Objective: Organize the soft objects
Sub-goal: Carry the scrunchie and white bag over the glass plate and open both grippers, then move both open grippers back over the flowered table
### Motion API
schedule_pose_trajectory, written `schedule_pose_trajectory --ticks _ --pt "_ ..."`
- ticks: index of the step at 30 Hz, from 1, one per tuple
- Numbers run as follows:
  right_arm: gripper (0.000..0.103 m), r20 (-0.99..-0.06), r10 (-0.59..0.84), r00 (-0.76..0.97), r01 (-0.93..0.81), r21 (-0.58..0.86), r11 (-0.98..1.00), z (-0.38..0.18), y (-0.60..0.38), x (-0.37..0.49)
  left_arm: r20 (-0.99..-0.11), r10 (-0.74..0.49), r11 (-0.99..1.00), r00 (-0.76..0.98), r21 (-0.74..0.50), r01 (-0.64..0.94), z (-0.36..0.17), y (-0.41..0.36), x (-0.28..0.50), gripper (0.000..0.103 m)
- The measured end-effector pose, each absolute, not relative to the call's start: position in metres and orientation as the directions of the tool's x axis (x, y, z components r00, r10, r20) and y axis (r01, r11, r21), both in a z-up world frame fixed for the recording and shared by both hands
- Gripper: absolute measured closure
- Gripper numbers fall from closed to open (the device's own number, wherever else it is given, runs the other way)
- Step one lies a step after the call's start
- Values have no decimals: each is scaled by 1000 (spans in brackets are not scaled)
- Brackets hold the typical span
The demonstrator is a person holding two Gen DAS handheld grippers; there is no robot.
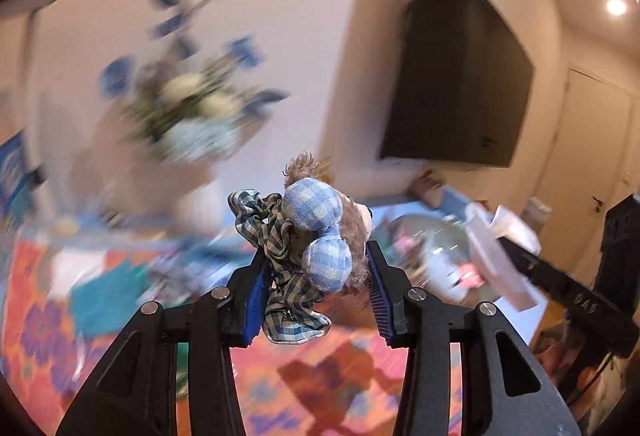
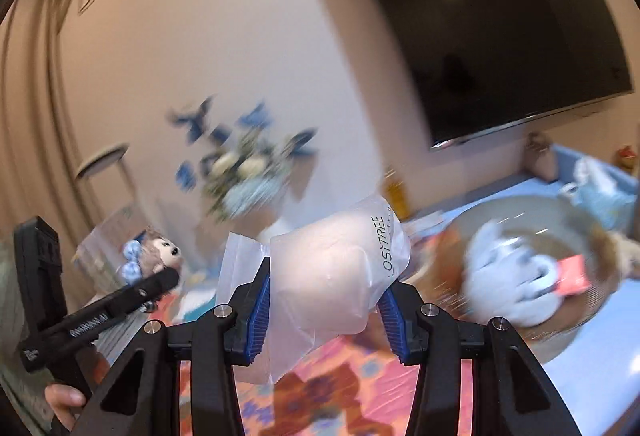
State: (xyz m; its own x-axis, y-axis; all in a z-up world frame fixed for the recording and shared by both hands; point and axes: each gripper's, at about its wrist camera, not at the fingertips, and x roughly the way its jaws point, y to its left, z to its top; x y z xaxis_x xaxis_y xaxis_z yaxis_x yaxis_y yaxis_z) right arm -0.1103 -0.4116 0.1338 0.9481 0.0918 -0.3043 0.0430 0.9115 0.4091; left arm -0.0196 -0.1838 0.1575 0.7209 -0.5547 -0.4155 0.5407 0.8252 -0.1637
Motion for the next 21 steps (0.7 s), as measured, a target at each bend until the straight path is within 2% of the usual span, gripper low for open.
schedule_pose_trajectory --ticks 4,8,13,14,15,16,17,18,21 --pt "56 -341 -36 939 198 452 870 137 -468 -113 -417 -631 757 654 -148 636 176 -248 -12 62" --pt "55 -463 -181 868 417 479 772 121 -532 -104 -474 -664 706 579 -142 694 171 -313 2 62" --pt "55 -569 -212 795 519 456 723 98 -577 -89 -565 -686 646 458 -185 740 137 -385 22 62" --pt "53 -592 -217 776 535 438 722 93 -583 -84 -581 -689 633 433 -193 749 128 -397 25 59" --pt "39 -614 -218 759 546 417 727 88 -588 -78 -591 -694 621 412 -202 757 122 -405 27 56" --pt "29 -628 -213 748 545 400 736 83 -590 -74 -603 -702 598 379 -211 773 115 -414 29 46" --pt "15 -652 -204 730 542 371 754 78 -592 -67 -629 -702 569 335 -212 795 106 -426 30 26" --pt "14 -671 -208 711 546 342 765 75 -593 -65 -644 -696 558 316 -208 803 100 -430 30 18" --pt "14 -695 -248 675 585 300 753 67 -596 -71 -664 -677 572 319 -201 796 90 -430 26 15"
